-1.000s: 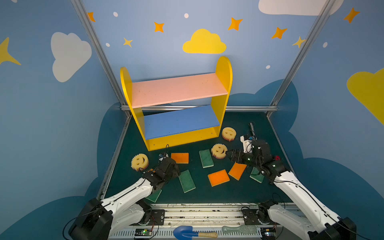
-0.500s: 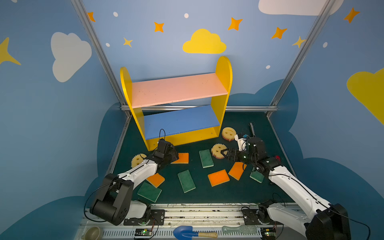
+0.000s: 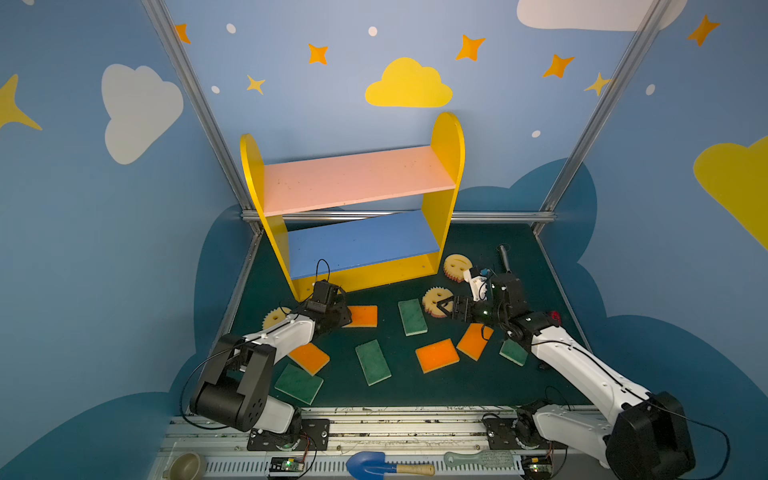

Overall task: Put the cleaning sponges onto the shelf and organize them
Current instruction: 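Grasp the orange sponge with the left gripper and lift it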

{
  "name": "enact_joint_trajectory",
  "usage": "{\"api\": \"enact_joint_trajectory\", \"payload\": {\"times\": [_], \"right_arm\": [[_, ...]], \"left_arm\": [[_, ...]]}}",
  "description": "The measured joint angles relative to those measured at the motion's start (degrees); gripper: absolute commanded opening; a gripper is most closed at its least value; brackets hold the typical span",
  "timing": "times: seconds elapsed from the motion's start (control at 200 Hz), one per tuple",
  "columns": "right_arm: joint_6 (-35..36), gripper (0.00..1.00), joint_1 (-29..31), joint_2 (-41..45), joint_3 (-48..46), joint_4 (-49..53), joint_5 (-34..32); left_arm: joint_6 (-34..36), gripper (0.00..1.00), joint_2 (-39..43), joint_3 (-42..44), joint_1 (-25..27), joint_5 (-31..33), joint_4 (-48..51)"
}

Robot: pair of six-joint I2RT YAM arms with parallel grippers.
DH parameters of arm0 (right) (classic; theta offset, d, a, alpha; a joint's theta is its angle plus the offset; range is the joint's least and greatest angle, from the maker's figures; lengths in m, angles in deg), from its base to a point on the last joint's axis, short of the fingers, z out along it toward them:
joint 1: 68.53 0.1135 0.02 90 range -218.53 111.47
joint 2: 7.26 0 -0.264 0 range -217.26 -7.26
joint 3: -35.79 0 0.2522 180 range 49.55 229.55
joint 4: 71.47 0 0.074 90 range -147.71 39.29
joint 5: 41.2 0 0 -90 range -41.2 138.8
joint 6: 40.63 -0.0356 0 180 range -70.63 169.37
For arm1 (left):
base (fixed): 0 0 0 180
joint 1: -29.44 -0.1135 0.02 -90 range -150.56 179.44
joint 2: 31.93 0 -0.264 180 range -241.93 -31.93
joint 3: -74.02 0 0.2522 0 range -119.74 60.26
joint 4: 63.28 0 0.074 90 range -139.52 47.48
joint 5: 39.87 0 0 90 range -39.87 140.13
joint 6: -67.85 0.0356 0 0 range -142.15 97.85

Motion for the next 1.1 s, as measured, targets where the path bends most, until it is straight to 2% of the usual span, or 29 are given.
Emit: {"api": "enact_joint_trajectory", "payload": {"times": [0.185,0.566,0.851,1.096], "right_arm": [[-0.02,0.84,0.09,-0.85,0.00,0.00,0.35],[0.02,0.84,0.22,-1.66,0.02,0.02,0.57],[0.11,0.85,0.22,-3.87,1.25,0.37,1.95],[0.26,0.86,-0.31,-3.89,3.48,0.83,4.35]], "left_arm": [[0.98,0.37,-1.81,0.00,0.00,-1.16,-0.81],[2.56,0.07,-2.14,0.00,-0.11,-2.82,-2.01],[4.07,0.03,-0.13,-1.11,0.46,-6.80,-0.15],[5.73,0.03,0.48,-10.71,5.14,-12.50,1.81]]}}
